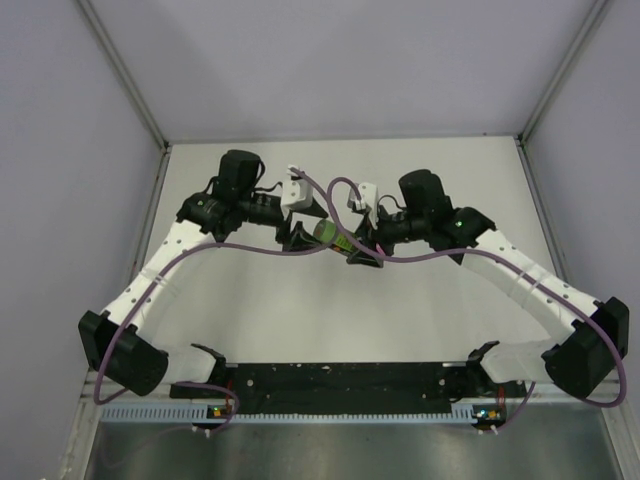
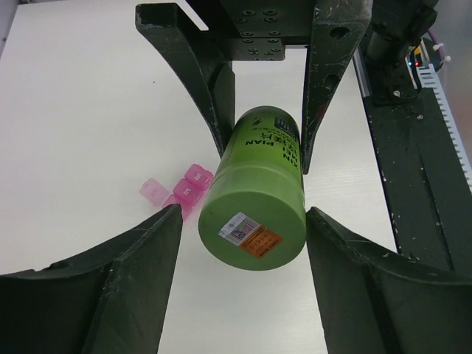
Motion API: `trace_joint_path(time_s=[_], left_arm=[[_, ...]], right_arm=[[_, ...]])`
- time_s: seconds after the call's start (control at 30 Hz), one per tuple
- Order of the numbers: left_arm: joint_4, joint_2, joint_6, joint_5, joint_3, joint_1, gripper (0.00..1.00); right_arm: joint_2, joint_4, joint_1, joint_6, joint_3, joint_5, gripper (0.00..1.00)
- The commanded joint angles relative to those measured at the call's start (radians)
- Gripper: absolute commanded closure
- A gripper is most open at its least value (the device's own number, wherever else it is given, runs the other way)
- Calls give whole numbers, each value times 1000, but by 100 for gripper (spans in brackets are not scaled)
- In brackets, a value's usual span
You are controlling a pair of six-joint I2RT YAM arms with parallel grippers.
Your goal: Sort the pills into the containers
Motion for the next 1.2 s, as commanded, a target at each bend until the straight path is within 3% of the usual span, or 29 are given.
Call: trace_joint_path(time_s=[0.0,0.17,0.2,0.27,0.3,0.43,0.6,0.77,1.17], left_arm=[[37,-6,-2,47,13,4,34],[75,-1,-67,38,8,2,57],[94,-1,-100,33,5,2,65],[150,2,-181,15,-1,2,94],[190,0,-236,4,-18,2,100],[414,-12,-515,-30,-90,4,100],[585,-10,-879,-209,-124,1,100],[533,34,-1078,-458,-65,-1,100],[344,117,-1249,-696,64,-48,100]], right_arm=[[0,24,4,-17,62,-34,100],[2,33,6,-10,62,-3,100],[-1,39,6,-8,62,15,100],[-6,59,4,1,55,59,100],[-8,76,4,9,52,82,100],[-14,133,4,38,33,194,100],[-15,208,6,76,18,348,100],[12,265,6,125,36,481,100],[78,318,61,142,61,745,100]])
